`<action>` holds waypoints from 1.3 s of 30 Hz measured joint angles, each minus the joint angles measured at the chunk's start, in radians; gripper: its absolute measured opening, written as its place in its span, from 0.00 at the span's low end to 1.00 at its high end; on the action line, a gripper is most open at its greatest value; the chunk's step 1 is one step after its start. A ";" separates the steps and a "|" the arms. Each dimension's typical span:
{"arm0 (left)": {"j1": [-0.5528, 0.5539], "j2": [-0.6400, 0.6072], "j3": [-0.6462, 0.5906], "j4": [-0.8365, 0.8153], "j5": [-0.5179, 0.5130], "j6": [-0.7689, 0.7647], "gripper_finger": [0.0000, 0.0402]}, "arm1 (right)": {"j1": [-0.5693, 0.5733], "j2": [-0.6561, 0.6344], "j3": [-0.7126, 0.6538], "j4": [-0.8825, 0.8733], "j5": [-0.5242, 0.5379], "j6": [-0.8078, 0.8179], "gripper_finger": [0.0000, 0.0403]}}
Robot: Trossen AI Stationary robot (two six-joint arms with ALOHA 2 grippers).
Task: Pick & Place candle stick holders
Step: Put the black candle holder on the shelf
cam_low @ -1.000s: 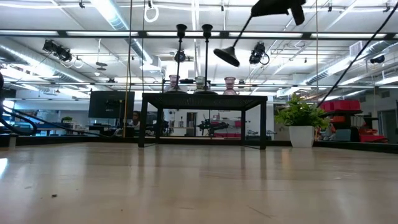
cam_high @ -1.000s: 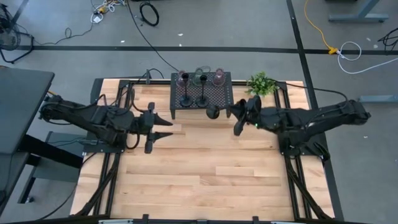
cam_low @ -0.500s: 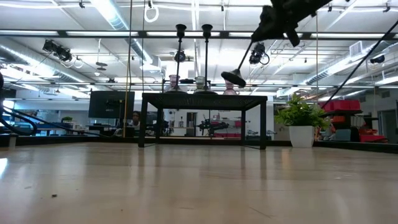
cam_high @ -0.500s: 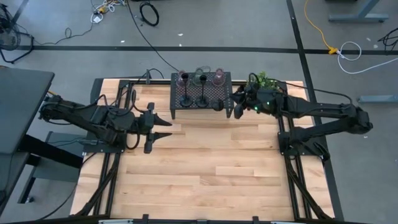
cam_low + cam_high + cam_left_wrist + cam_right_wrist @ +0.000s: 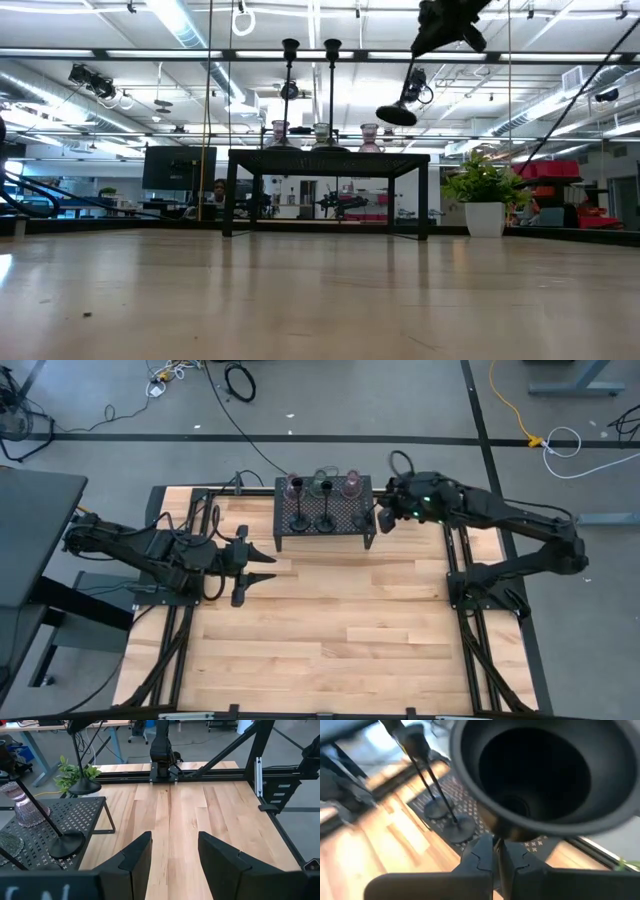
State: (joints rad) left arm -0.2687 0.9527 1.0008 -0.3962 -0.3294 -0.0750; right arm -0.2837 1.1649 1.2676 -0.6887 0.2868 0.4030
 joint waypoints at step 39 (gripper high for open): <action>0.000 0.001 0.000 -0.037 0.019 -0.019 0.41 | -0.047 0.426 0.400 -0.301 -0.078 -0.090 0.00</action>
State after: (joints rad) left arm -0.2687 0.9535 1.0008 -0.4328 -0.3103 -0.0938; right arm -0.3309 1.5909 1.6672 -0.9901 0.2092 0.3134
